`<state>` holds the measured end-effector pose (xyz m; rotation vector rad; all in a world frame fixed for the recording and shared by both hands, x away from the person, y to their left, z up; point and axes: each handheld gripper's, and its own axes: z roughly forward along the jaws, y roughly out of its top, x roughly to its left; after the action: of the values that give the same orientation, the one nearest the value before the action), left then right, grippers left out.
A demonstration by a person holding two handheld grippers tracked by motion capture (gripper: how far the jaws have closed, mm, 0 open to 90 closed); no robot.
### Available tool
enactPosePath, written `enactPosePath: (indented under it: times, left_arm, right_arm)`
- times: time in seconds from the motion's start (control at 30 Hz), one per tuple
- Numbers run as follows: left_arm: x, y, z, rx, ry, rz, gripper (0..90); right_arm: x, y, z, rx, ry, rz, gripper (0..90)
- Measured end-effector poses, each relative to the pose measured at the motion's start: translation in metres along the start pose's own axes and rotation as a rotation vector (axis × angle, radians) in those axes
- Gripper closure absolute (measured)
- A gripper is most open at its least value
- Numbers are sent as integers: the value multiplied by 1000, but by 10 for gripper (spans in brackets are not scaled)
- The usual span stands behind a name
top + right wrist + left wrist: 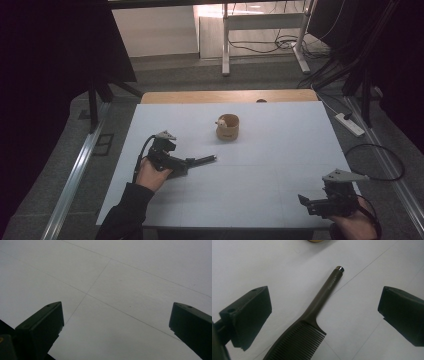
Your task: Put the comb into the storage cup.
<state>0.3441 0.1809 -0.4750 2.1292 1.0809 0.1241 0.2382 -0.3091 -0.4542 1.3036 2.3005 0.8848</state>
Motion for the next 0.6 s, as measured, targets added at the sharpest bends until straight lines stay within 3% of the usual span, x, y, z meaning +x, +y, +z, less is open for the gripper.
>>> enactPosePath:
  times: [0.6]
  left_arm:
    - [-6, 20, 20, 25, -6, 37, 0]
  right_arm:
    - [0, 0, 0, 4, 0, -3, 1]
